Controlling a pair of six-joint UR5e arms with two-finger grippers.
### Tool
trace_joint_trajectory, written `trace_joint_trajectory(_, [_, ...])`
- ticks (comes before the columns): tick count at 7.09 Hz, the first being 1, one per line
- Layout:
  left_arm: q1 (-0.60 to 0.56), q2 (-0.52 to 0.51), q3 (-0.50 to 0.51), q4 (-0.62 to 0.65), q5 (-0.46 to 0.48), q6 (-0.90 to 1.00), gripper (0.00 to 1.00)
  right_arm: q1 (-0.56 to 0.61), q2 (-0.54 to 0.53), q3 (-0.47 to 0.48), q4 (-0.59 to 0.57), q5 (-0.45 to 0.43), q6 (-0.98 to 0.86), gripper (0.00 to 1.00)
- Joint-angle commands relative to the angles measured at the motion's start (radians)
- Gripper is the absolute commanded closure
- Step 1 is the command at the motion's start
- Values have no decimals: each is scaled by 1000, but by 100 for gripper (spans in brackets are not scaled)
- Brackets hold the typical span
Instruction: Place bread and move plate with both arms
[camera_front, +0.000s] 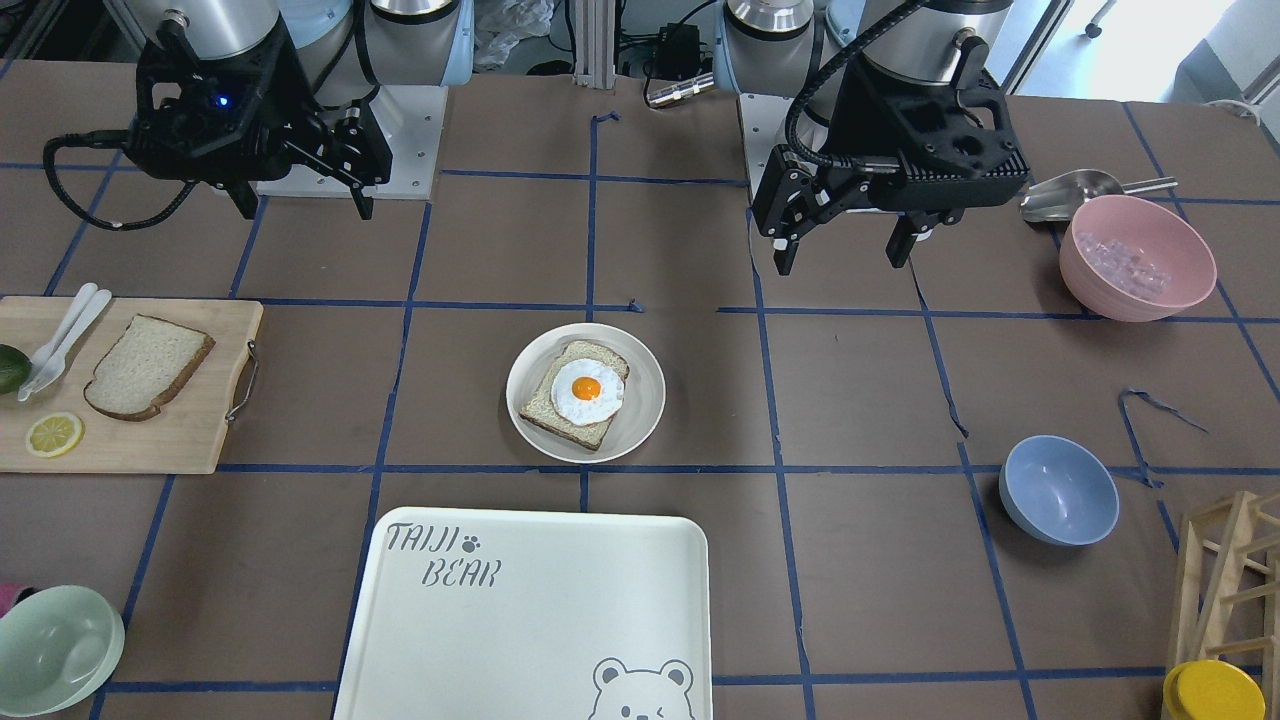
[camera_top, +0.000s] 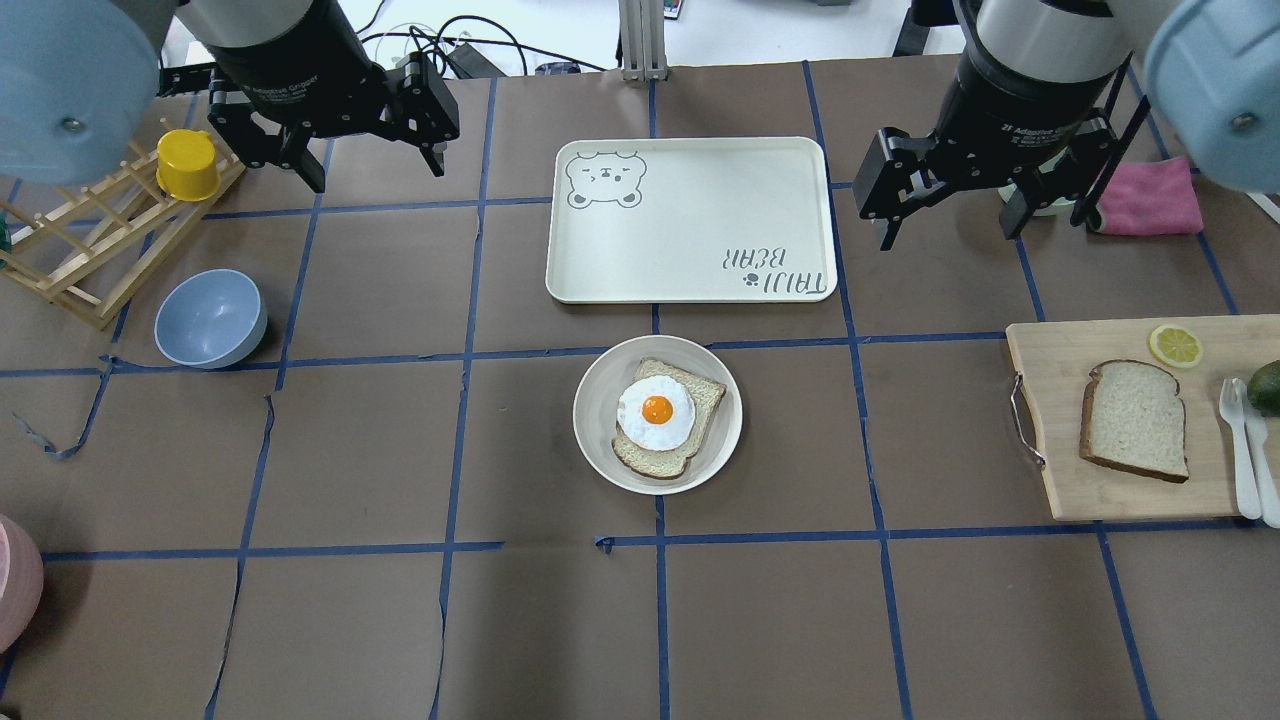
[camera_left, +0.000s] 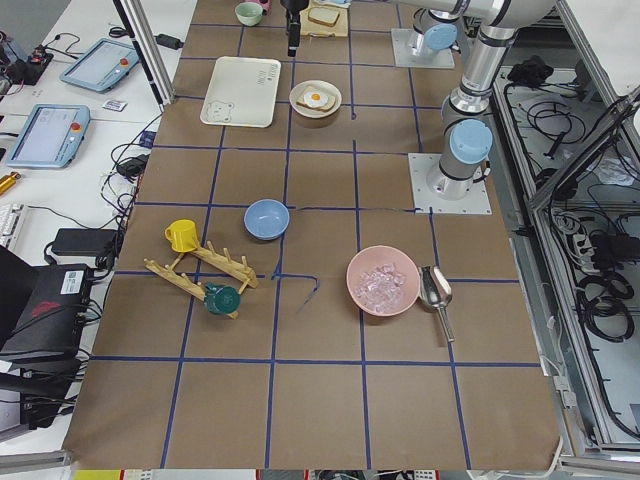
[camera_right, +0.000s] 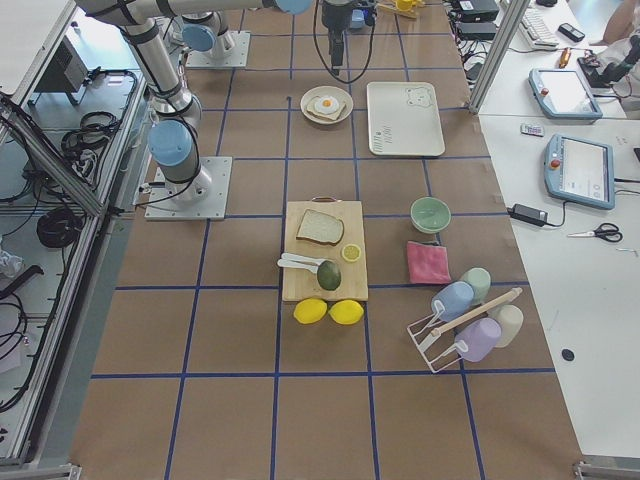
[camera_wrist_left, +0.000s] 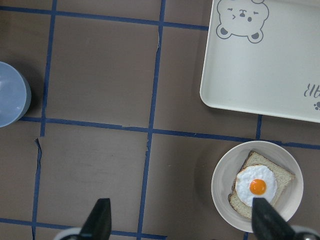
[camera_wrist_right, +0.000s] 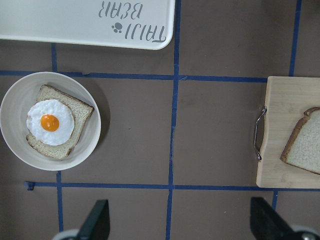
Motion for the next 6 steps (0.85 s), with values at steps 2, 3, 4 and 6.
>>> trace_joint_trajectory(2, [0, 2, 1, 0, 4, 0, 0, 0, 0, 0, 4, -2, 2, 0])
trace_joint_trajectory(3, [0, 2, 1, 0, 3, 0, 0, 2, -2, 0, 6, 0, 2, 0])
trace_joint_trajectory(4, [0, 2, 1, 0, 3, 0, 0, 2, -2, 4, 9, 0, 2, 0])
trace_joint_trajectory(6, [2, 2, 1, -2, 3, 0, 0, 3, 3, 8, 8, 0, 2, 0])
